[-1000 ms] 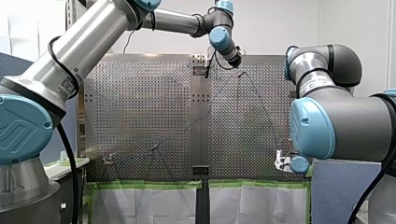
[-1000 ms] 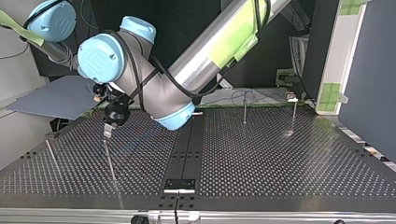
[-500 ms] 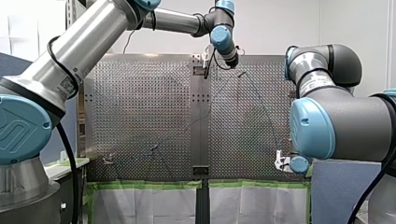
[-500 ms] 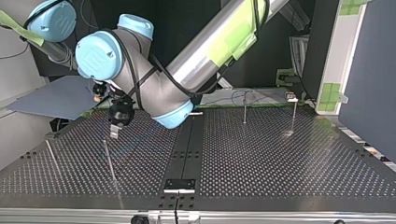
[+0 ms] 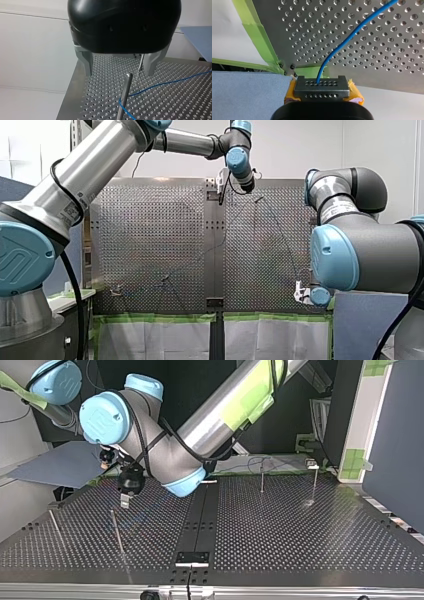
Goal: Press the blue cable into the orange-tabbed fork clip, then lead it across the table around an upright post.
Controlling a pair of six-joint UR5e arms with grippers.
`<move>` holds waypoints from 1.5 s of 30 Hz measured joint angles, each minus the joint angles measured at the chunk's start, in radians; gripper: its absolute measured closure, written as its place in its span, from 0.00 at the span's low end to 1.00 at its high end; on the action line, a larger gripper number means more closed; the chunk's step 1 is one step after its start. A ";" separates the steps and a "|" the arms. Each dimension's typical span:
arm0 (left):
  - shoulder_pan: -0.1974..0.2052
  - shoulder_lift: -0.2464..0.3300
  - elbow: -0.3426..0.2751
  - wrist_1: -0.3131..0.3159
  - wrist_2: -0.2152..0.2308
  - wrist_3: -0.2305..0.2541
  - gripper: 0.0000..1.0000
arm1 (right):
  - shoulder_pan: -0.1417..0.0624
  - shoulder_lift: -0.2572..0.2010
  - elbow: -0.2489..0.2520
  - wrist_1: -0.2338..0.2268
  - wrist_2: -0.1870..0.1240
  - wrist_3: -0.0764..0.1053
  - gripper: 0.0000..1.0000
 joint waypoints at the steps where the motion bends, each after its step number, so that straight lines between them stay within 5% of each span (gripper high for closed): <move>1: 0.000 0.000 0.000 0.000 -0.001 -0.003 0.00 | 0.000 0.000 0.000 0.000 0.000 0.000 1.00; 37: 0.001 0.000 -0.002 -0.016 -0.008 -0.057 0.00 | -0.001 0.000 -0.004 0.003 0.000 0.000 1.00; 45: -0.012 0.033 -0.055 -0.011 -0.009 -0.070 0.00 | 0.000 0.000 -0.008 0.010 0.000 -0.002 1.00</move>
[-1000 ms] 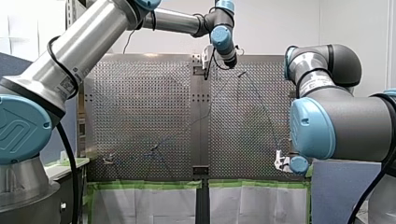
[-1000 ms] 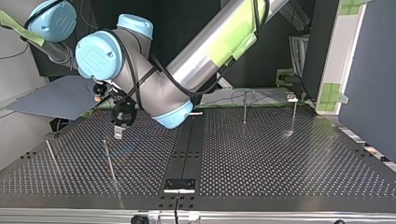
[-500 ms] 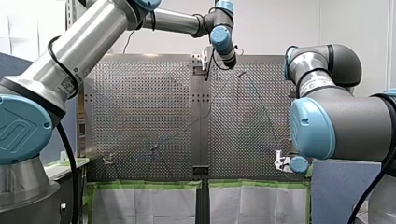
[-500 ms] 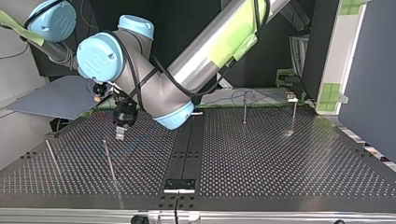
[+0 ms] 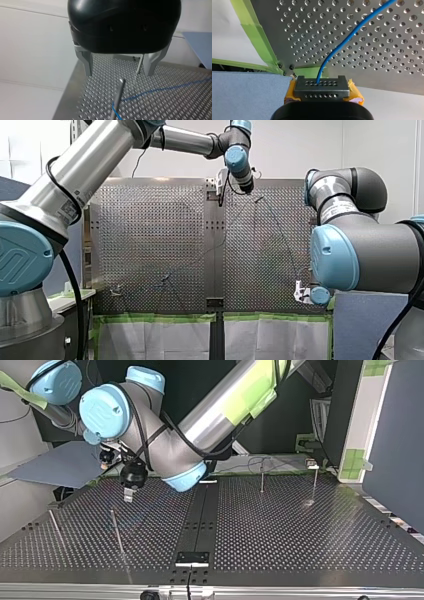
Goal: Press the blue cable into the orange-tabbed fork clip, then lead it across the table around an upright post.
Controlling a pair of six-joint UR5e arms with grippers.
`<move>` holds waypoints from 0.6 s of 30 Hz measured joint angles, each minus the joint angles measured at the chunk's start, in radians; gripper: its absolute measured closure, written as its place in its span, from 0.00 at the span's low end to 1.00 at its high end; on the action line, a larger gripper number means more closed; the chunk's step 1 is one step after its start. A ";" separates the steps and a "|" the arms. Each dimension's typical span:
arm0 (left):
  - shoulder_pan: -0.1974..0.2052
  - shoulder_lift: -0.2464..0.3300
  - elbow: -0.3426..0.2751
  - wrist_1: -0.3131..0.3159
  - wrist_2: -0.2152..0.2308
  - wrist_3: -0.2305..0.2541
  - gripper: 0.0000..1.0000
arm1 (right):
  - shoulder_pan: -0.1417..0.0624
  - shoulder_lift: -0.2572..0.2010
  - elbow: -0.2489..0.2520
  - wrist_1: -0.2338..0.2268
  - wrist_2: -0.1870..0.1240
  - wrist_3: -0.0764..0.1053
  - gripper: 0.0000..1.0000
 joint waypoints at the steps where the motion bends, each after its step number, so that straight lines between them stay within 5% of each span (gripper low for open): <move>1: -0.002 0.009 -0.010 0.009 0.007 -0.007 0.00 | 0.000 0.000 0.000 0.002 0.000 0.000 1.00; 10: -0.013 0.092 -0.094 0.091 0.080 -0.086 0.00 | -0.001 0.000 0.000 0.005 0.001 -0.004 1.00; 18: -0.004 0.176 -0.178 0.175 0.087 -0.156 0.00 | -0.001 0.000 0.000 0.008 0.000 -0.007 1.00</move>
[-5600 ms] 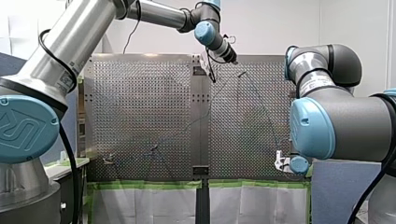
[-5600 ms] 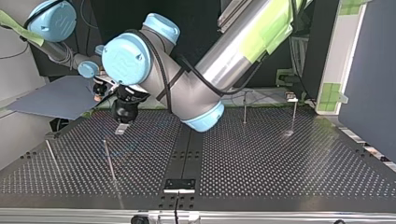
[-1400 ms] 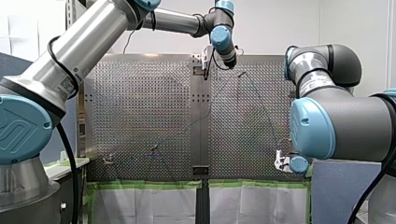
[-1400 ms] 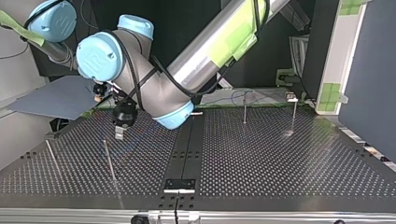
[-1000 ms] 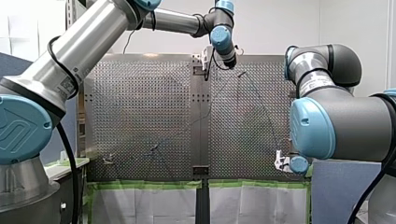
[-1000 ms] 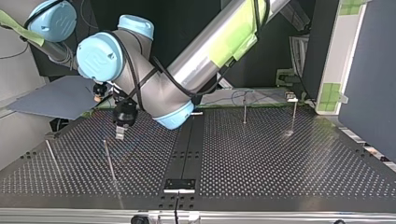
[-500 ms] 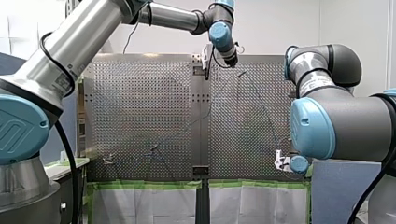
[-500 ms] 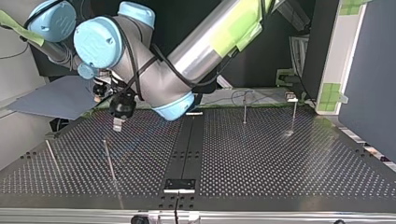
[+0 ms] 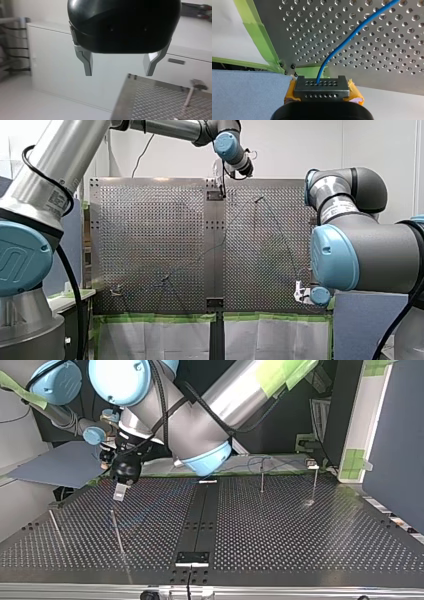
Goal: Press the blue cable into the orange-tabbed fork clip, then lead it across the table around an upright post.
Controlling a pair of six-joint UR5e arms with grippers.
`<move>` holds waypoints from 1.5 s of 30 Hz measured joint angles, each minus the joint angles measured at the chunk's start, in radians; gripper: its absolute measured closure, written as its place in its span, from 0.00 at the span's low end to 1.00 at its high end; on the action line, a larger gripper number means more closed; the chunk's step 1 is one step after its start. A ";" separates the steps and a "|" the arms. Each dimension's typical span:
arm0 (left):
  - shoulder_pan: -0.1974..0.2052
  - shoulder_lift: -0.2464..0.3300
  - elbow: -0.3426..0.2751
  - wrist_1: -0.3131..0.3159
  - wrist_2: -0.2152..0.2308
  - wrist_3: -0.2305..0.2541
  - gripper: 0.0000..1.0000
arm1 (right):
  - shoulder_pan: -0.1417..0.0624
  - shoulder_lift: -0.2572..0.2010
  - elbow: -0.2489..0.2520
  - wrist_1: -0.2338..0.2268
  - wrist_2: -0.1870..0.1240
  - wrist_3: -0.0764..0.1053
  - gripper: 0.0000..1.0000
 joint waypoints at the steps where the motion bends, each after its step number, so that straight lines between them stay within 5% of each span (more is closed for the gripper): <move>1: 0.001 0.013 -0.013 0.013 0.000 -0.008 0.00 | 0.000 0.000 0.000 0.001 0.000 0.000 1.00; 19: 0.008 0.186 -0.199 0.199 0.000 -0.100 0.00 | -0.002 0.000 0.000 0.003 0.000 -0.002 1.00; 45: 0.029 0.193 -0.440 0.440 -0.085 -0.054 0.00 | -0.001 0.000 -0.001 0.014 0.000 -0.003 1.00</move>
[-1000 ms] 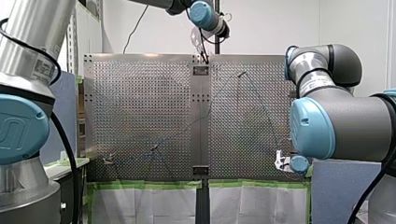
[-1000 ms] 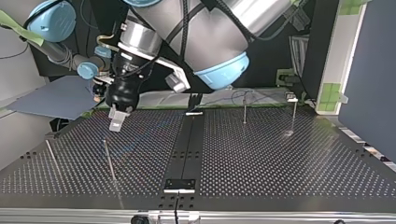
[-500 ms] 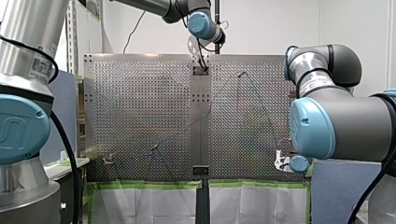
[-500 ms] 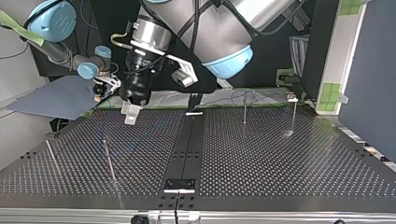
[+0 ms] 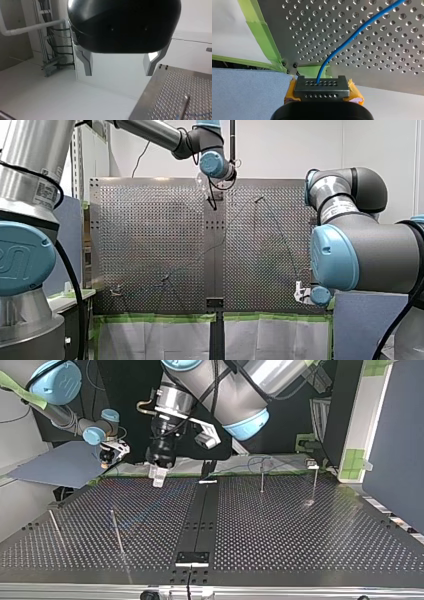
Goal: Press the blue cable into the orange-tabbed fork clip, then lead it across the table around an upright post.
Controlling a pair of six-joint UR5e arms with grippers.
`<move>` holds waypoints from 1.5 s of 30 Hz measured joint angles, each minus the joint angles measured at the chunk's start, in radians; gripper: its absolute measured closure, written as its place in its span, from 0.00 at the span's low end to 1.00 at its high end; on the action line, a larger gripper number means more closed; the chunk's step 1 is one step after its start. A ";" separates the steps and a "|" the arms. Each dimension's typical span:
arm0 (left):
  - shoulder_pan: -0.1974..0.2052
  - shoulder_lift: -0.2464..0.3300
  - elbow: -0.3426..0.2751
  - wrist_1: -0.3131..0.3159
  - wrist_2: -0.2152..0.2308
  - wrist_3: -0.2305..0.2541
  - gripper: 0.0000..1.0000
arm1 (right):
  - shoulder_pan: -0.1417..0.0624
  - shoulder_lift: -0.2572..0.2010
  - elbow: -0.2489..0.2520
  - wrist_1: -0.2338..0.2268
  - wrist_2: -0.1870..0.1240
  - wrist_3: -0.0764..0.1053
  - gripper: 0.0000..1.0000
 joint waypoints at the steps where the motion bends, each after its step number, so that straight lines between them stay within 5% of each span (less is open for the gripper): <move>1: 0.002 0.000 -0.011 0.011 -0.008 0.002 0.00 | 0.000 0.000 0.000 0.000 0.000 0.000 1.00; 8: 0.013 0.000 -0.072 0.072 -0.024 -0.001 0.00 | 0.003 0.000 0.000 0.000 0.000 0.000 1.00; 22: 0.029 0.000 -0.213 0.213 0.078 -0.089 0.00 | 0.011 0.000 0.000 0.000 0.000 -0.006 1.00; 35: 0.038 0.000 -0.335 0.334 0.080 -0.092 0.00 | 0.011 -0.001 -0.001 0.002 0.000 -0.008 1.00; 45: 0.043 0.000 -0.418 0.353 0.078 -0.083 0.00 | 0.011 -0.001 -0.003 0.002 0.000 -0.016 1.00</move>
